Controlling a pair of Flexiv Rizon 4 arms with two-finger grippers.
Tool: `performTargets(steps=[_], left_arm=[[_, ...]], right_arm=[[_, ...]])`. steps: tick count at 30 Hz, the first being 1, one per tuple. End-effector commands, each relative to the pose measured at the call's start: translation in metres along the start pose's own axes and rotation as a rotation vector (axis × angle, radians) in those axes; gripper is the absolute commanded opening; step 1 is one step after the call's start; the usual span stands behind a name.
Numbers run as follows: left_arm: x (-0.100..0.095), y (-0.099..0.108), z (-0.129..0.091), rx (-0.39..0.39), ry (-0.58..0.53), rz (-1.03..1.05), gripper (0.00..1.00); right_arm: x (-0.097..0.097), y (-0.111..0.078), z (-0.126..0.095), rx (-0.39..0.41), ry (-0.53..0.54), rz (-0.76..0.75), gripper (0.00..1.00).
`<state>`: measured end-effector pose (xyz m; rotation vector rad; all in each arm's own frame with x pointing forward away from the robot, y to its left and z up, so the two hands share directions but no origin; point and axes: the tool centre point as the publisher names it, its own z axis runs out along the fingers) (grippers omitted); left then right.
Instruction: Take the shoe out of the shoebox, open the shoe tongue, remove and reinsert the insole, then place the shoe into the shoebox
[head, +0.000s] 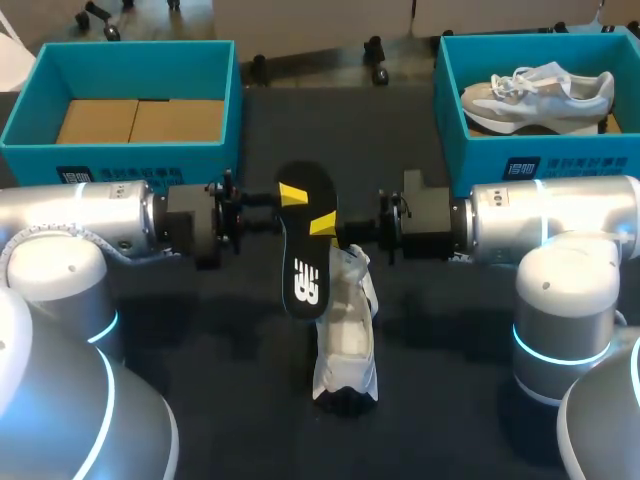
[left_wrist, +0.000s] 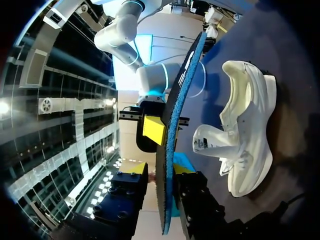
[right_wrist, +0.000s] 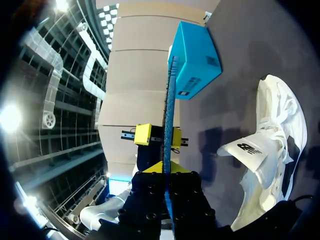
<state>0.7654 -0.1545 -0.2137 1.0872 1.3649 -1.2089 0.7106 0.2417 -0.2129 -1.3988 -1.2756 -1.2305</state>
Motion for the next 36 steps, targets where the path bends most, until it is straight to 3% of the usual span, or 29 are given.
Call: performTargets(steps=[1,7,14,16,21,23,25,26,27,36], left_arm=[[0.000,0.000,0.004,-0.007,0.002,0.002,0.22],[0.000,0.000,0.006,-0.011,0.003,0.002,0.11],[0.002,0.000,0.008,-0.014,0.008,0.003,0.07],[0.003,0.000,0.009,-0.017,0.010,0.005,0.00],[0.003,0.000,0.009,-0.020,0.013,0.008,0.00],[0.004,0.000,0.008,-0.019,0.013,0.008,0.00],[0.004,-0.001,0.007,-0.018,0.014,0.007,0.00],[0.004,-0.002,0.005,-0.017,0.014,0.006,0.00],[0.003,-0.003,0.004,-0.013,0.017,0.006,0.00],[0.003,-0.017,-0.023,0.011,0.039,-0.004,0.00]], right_arm=[[0.000,-0.001,0.001,-0.004,-0.002,0.000,0.00],[0.000,-0.001,0.001,-0.004,-0.002,0.000,0.00],[0.000,-0.001,0.001,-0.004,-0.002,0.000,0.00],[0.000,-0.001,0.001,-0.004,-0.002,0.000,0.00],[0.000,-0.001,0.001,-0.004,-0.002,0.000,0.00],[0.000,-0.001,0.001,-0.004,-0.002,0.000,0.31],[0.000,-0.002,0.001,0.000,-0.002,-0.005,0.52],[0.000,-0.002,0.000,0.002,-0.003,-0.009,0.89],[0.000,-0.002,0.000,0.004,-0.004,-0.013,1.00],[-0.003,-0.007,-0.025,0.011,-0.010,-0.069,1.00]])
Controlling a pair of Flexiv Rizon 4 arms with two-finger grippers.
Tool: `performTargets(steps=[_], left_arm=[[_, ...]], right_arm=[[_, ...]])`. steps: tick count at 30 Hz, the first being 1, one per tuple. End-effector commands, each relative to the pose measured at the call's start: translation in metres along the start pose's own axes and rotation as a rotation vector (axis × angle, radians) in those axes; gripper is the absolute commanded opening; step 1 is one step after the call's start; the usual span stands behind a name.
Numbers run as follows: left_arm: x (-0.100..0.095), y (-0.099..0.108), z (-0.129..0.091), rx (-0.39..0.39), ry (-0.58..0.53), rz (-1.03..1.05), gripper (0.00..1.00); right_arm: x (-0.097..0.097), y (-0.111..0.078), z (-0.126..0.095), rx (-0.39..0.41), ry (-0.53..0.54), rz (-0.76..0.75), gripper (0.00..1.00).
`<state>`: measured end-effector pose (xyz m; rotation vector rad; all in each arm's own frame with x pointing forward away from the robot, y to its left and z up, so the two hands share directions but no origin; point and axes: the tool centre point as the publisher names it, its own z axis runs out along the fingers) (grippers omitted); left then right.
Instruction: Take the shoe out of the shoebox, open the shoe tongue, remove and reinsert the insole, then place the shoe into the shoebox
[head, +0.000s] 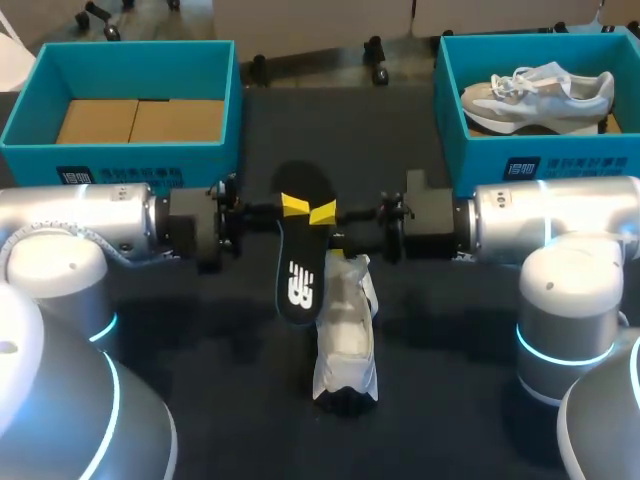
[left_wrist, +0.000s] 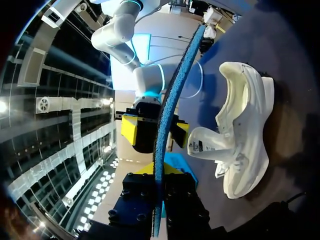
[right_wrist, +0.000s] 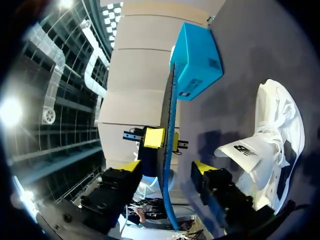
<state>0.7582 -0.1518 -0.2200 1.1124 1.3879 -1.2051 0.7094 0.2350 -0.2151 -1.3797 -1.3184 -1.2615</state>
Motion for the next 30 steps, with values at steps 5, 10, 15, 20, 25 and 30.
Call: performTargets(steps=[5,10,15,20,25,30], left_arm=[[-0.005,-0.023,-0.035,0.022,0.014,-0.002,0.00],[-0.003,-0.031,-0.048,0.022,0.033,-0.011,0.00],[0.000,-0.040,-0.056,0.028,0.052,-0.022,0.00],[-0.002,-0.052,-0.062,0.055,0.083,-0.034,0.00],[-0.001,-0.053,-0.065,0.054,0.143,-0.040,0.00],[-0.001,-0.053,-0.065,0.054,0.143,-0.040,0.00]], right_arm=[[-0.002,-0.012,-0.038,0.045,-0.005,-0.090,1.00],[-0.007,-0.017,-0.053,0.081,-0.026,-0.137,1.00],[-0.013,-0.022,-0.068,0.079,-0.035,-0.172,1.00],[-0.015,-0.025,-0.075,0.074,0.012,-0.182,1.00],[-0.015,-0.025,-0.075,0.074,0.012,-0.182,1.00],[-0.015,-0.025,-0.075,0.074,0.012,-0.182,1.00]])
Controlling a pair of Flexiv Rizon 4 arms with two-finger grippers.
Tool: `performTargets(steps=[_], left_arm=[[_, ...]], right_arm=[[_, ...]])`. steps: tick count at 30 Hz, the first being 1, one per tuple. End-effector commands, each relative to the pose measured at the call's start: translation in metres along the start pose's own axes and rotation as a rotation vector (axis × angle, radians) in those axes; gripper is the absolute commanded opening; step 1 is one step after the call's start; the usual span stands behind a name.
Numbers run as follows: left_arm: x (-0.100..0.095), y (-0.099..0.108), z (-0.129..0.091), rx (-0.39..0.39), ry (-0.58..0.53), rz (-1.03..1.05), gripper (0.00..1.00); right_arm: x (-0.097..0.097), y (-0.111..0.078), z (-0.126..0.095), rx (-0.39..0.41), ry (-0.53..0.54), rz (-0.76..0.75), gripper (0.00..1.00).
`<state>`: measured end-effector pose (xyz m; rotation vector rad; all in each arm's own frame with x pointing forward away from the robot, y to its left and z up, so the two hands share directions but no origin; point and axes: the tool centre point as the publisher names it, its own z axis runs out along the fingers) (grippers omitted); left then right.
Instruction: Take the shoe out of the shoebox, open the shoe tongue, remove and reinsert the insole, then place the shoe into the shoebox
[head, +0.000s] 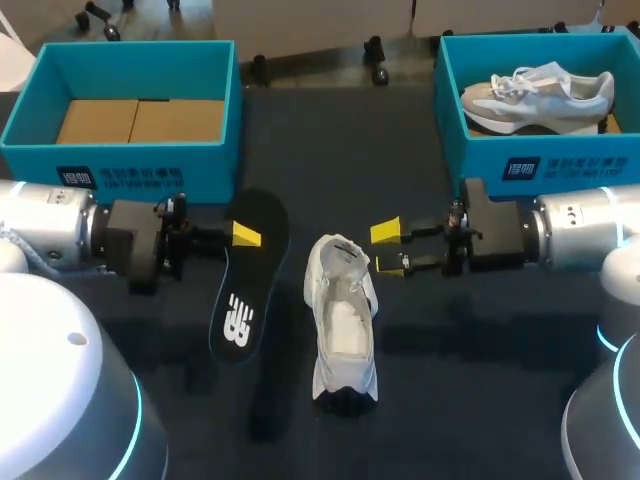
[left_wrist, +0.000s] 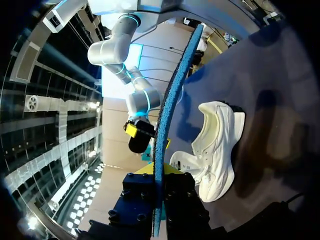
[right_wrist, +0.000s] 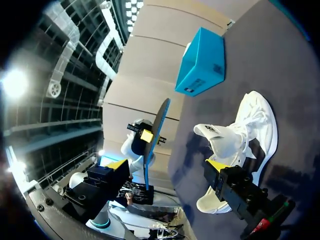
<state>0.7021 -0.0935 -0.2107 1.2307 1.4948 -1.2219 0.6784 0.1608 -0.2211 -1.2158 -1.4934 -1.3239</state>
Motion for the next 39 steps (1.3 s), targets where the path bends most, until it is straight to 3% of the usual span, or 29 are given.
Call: performTargets(steps=[1,3,8,15,17,28,34,39], left_arm=[[-0.001,-0.002,-0.002,-0.002,0.005,0.000,0.00],[-0.001,-0.002,-0.002,-0.002,0.005,0.000,0.00],[0.019,-0.033,0.010,0.033,0.052,-0.029,0.00],[0.033,-0.076,0.010,0.068,0.072,-0.115,0.00],[0.036,-0.085,0.011,0.095,0.093,-0.143,0.00],[0.036,-0.085,0.011,0.095,0.093,-0.143,0.00],[0.038,-0.109,0.032,0.139,0.120,-0.202,0.00],[0.039,-0.125,0.038,0.230,0.127,-0.336,0.00]], right_arm=[[0.001,-0.001,0.000,-0.002,-0.004,0.000,1.00],[0.001,-0.001,0.000,-0.002,-0.004,0.000,1.00],[0.012,-0.021,-0.026,0.103,-0.169,-0.224,1.00],[0.004,-0.050,-0.065,0.398,-0.296,-0.449,1.00],[-0.001,-0.056,-0.072,0.550,-0.307,-0.467,1.00],[-0.001,-0.056,-0.072,0.550,-0.307,-0.467,1.00],[0.002,-0.057,-0.083,0.815,-0.463,-0.616,1.00],[0.001,-0.065,-0.097,0.959,-0.603,-0.731,1.00]])
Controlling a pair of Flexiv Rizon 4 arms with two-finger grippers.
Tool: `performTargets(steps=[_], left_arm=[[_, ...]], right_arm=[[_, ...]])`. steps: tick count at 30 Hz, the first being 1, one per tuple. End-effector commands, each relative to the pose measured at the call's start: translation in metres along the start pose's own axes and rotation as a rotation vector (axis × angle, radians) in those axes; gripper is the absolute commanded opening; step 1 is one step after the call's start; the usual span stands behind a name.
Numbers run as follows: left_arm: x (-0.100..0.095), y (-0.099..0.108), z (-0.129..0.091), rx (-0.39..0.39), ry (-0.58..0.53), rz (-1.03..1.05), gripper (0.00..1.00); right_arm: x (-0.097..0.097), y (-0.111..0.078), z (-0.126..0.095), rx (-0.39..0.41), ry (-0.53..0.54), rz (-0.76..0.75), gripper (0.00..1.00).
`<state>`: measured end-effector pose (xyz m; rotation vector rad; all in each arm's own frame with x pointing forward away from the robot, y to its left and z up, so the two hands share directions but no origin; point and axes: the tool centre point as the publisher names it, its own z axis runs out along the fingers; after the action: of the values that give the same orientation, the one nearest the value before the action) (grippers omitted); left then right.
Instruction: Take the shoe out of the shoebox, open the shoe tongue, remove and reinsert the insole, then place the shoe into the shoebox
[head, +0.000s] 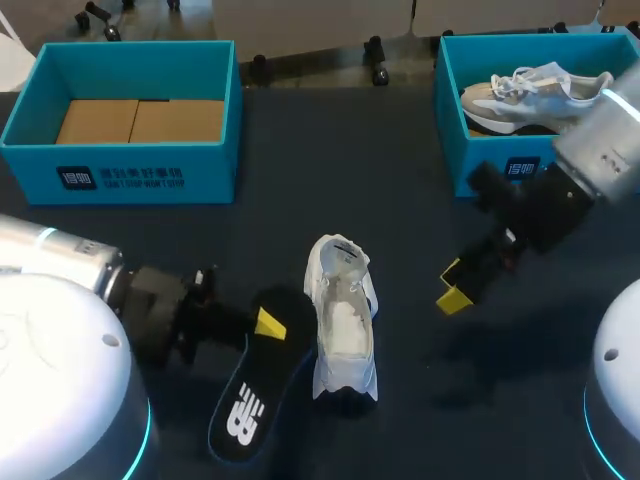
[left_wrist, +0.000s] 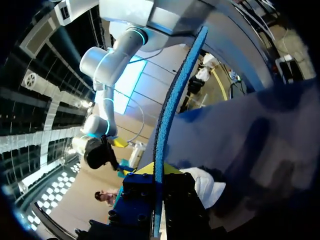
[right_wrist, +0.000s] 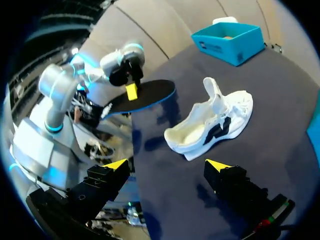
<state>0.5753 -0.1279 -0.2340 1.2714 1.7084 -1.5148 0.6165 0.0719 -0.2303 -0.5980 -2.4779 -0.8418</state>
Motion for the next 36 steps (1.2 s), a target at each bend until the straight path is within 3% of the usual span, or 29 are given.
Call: performTargets(steps=[1,15,22,31,36], left_arm=[[0.001,-0.004,0.003,0.064,0.013,-0.066,0.00],[0.002,-0.006,0.002,0.060,0.029,-0.039,0.00],[0.007,-0.018,0.011,0.115,-0.019,-0.134,0.00],[0.017,-0.025,0.018,0.186,-0.063,-0.249,0.00],[0.017,-0.025,0.019,0.194,-0.064,-0.285,0.00]], right_arm=[[0.007,-0.008,-0.009,0.394,-0.162,-0.109,1.00],[0.007,-0.008,-0.009,0.394,-0.162,-0.109,1.00],[0.009,-0.024,-0.006,0.455,-0.336,-0.314,1.00],[0.003,-0.035,0.015,0.466,-0.452,-0.392,1.00],[0.001,-0.035,0.018,0.470,-0.453,-0.388,1.00]])
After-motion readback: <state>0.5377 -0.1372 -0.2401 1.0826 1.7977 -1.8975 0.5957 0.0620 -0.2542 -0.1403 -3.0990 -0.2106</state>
